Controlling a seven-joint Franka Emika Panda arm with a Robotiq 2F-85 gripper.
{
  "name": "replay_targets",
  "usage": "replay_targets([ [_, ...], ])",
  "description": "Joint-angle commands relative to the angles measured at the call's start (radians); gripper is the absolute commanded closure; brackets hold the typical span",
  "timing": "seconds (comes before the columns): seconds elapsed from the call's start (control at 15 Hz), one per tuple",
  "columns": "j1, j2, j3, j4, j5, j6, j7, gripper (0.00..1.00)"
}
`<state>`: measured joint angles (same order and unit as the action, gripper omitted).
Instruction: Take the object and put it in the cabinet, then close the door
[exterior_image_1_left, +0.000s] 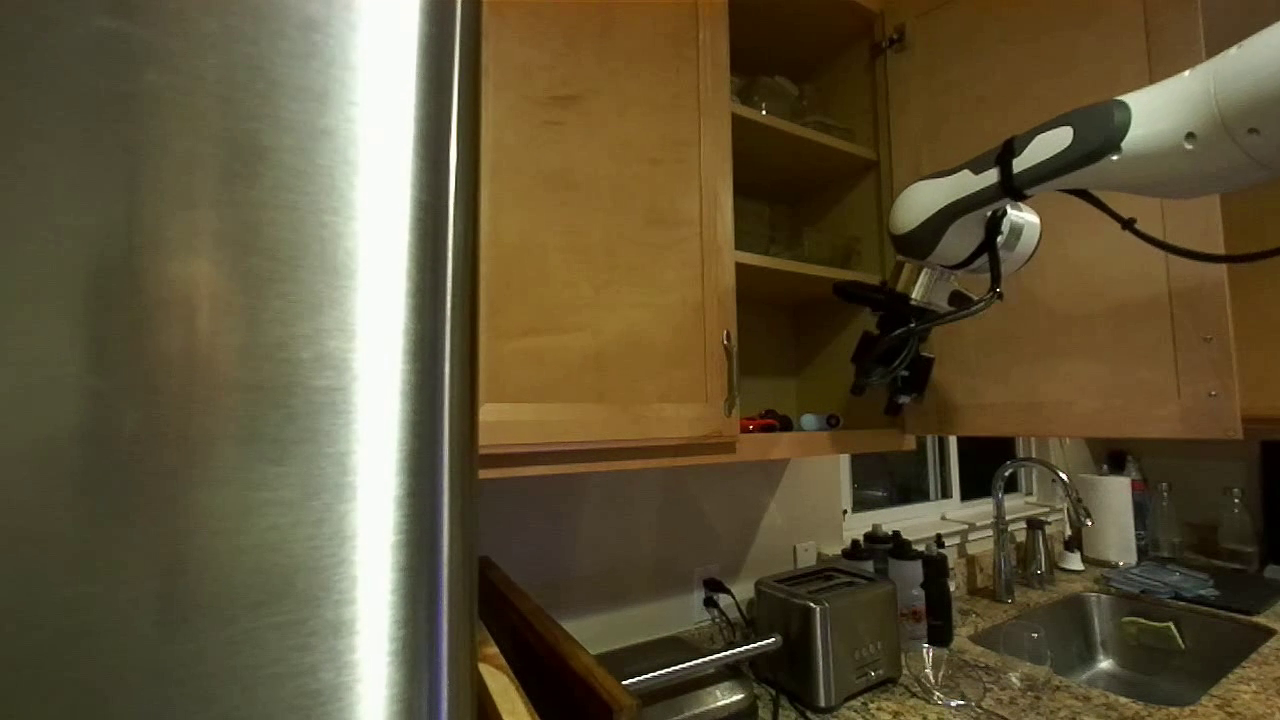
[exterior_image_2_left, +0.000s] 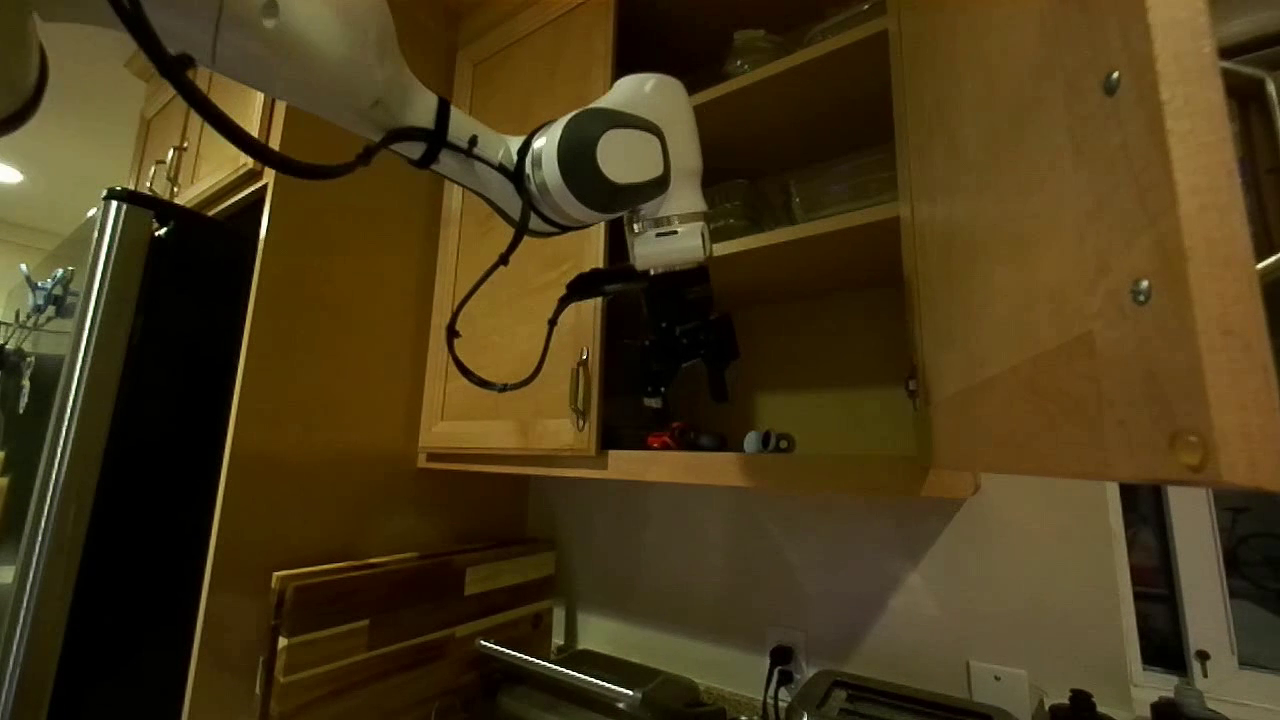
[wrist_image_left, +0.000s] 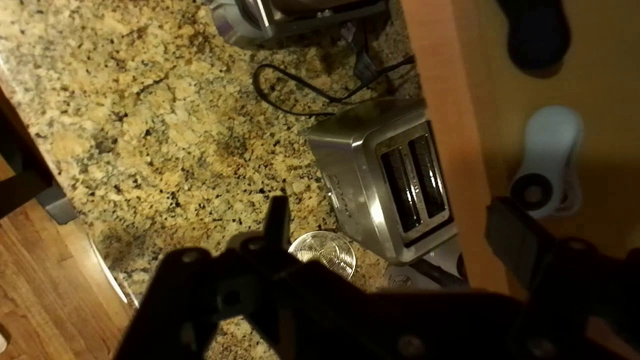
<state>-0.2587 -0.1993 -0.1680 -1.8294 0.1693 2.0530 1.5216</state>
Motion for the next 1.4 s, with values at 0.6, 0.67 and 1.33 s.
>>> replay_targets([
  [0.6,0.019,-0.169,0.005,-0.368,-0.103,0.045,-0.654,0.00],
  [0.67,0.022,-0.172,0.008,-0.376,-0.100,0.048,-0.707,0.00],
  [1.33,0.013,-0.176,0.031,-0.393,-0.146,0.061,-0.812,0.00],
])
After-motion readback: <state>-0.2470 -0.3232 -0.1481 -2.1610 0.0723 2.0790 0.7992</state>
